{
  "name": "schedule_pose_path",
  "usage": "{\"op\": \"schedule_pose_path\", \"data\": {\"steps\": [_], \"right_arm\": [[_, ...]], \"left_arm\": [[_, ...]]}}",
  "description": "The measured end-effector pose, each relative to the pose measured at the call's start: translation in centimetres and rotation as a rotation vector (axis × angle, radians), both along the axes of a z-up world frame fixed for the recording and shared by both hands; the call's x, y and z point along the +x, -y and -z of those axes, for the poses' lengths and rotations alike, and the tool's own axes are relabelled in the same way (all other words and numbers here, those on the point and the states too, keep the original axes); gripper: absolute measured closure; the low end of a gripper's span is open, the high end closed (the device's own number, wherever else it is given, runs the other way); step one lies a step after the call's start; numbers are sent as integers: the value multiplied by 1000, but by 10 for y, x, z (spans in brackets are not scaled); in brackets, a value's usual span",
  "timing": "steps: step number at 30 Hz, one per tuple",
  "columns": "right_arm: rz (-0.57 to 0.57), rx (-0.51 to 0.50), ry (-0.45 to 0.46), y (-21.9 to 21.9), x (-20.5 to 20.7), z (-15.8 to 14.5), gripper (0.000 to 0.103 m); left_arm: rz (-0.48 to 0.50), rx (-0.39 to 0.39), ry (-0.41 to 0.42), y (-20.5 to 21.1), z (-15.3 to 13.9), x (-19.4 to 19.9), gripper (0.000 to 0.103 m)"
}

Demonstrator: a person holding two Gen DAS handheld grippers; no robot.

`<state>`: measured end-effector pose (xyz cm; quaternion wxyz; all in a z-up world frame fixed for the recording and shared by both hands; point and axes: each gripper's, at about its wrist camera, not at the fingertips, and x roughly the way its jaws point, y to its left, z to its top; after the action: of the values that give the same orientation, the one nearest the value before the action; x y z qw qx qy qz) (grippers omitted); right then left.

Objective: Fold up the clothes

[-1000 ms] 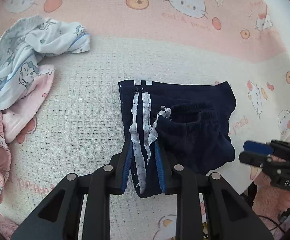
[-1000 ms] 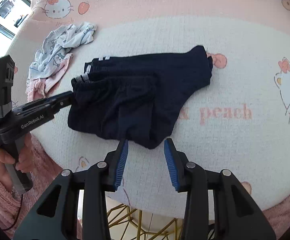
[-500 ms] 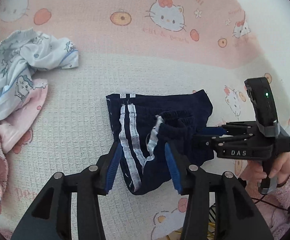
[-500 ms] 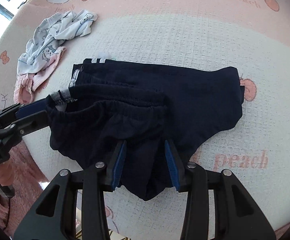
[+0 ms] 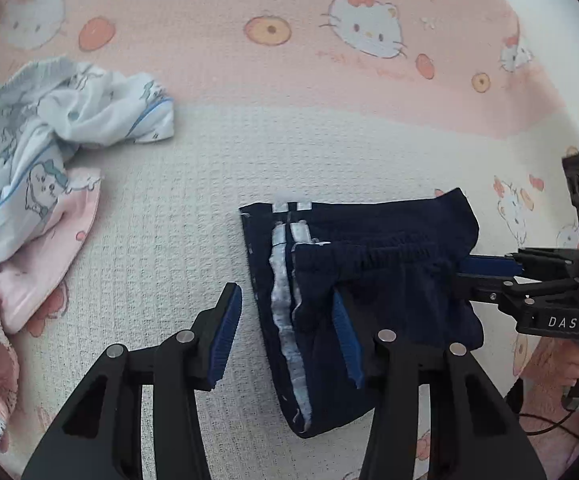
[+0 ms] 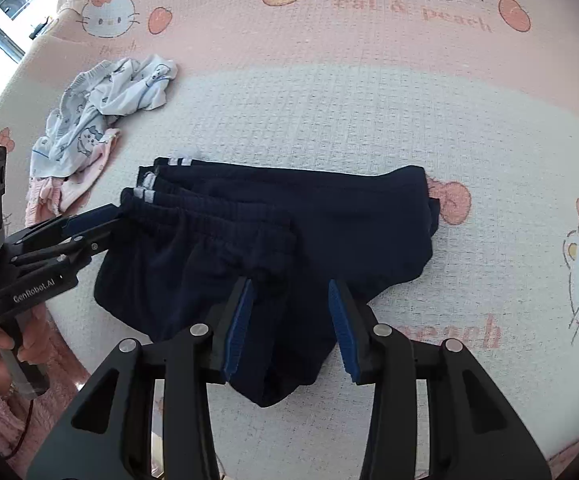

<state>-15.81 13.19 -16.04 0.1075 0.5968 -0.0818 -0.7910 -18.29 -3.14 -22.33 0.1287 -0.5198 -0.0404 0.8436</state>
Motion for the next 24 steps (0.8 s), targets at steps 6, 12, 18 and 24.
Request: {"op": "schedule_pose_path", "data": {"steps": [6,12,18,24], "right_arm": [[-56,-9,16,20,-1,16,92],[-31,-18,-102,11,0,-10,97],[-18,27,-34,12,-35,18,93],[64,-23,-63,-12,-19,8,77]], "left_arm": [[55,-67,29,-21,12,-1,93],[42,-24,-59,-17,-19,-13,94],[-17,-39,112,-8,19,-47,80],[-79,0,-86,13,-26,-25,58]]}}
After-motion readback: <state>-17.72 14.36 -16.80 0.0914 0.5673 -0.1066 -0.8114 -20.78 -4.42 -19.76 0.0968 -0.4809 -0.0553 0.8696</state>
